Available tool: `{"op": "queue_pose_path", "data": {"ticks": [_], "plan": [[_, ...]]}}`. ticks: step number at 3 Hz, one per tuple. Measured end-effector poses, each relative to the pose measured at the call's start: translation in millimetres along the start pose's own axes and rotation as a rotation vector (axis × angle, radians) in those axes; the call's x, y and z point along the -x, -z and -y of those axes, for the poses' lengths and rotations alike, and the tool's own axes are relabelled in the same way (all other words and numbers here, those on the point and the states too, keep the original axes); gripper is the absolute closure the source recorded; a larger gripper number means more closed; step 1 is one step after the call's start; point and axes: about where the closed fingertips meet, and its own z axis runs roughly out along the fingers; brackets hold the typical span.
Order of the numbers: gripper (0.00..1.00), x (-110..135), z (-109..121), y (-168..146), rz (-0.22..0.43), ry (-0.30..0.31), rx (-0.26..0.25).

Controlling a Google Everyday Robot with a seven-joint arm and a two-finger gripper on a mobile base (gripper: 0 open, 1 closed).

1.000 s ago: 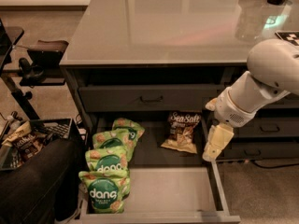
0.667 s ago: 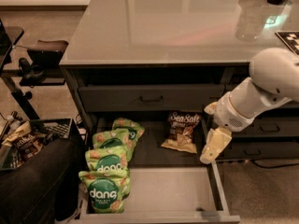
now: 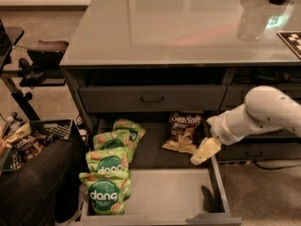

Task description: Pick brown chip bag from middle drawer and place on counter

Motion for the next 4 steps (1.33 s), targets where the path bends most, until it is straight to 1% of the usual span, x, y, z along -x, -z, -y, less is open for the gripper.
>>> {"op": "queue_pose_path", "data": {"ticks": [1,2,3,4], "plan": [[0.0,-16,31,-27,0.08,-0.076,-0.076],[0.0,-33,57,-45,0.173,-0.143,-0.141],[0.0,-33,57,-45,0.173,-0.143,-0.142],[0.0,-28,70,-66,0.175,-0.166,-0.164]]}}
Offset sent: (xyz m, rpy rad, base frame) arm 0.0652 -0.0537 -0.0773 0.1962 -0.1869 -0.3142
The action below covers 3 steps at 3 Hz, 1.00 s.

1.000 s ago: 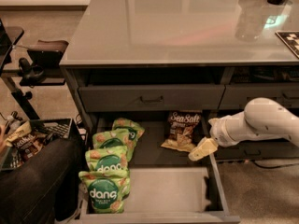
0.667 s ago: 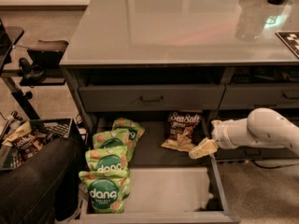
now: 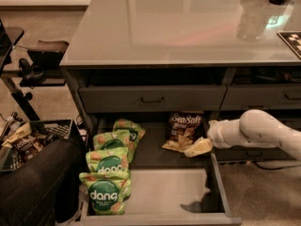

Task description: Pick brown chip bag from middle drawer and place on counter

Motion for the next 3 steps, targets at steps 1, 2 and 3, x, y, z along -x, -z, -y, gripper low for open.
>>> {"op": "queue_pose_path", "data": {"ticks": [1,2,3], "plan": [[0.0,3,27,-40,0.001,-0.085,-0.07],[0.0,8,58,-74,0.006,-0.208,-0.15],[0.0,8,58,-74,0.006,-0.208,-0.15]]}}
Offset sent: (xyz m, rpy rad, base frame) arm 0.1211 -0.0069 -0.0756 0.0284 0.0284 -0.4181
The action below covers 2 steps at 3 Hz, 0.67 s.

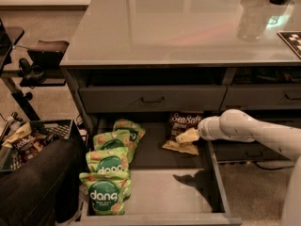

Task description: Pick brown chip bag from middle drawer and place on counter

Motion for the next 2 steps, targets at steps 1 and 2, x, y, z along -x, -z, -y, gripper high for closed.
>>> {"op": "queue_pose_path", "data": {"ticks": [1,2], "plan": [[0.0,-2,-1,-8,0.024,-0.029,0.021],[0.1,-6,6,-27,0.034,-0.078,0.008]]}}
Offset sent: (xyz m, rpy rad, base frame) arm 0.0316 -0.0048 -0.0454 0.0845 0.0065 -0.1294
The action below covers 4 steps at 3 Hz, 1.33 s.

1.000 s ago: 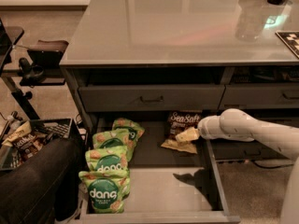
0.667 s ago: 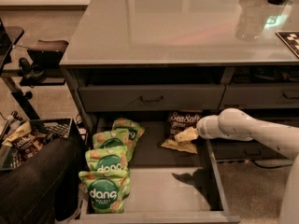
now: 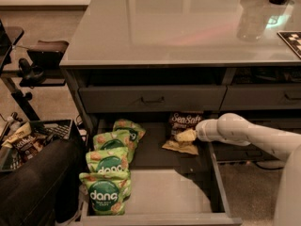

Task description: Pick brown chip bag from middle drawer and place on counter

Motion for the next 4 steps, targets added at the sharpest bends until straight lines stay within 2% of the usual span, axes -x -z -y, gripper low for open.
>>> {"op": "queue_pose_path", "data": {"ticks": [2,4], "plan": [[0.12,-10,18,-39,-0.008,-0.099,-0.051],[0.09,-12,32,-62,-0.019,-0.151,-0.101]]}}
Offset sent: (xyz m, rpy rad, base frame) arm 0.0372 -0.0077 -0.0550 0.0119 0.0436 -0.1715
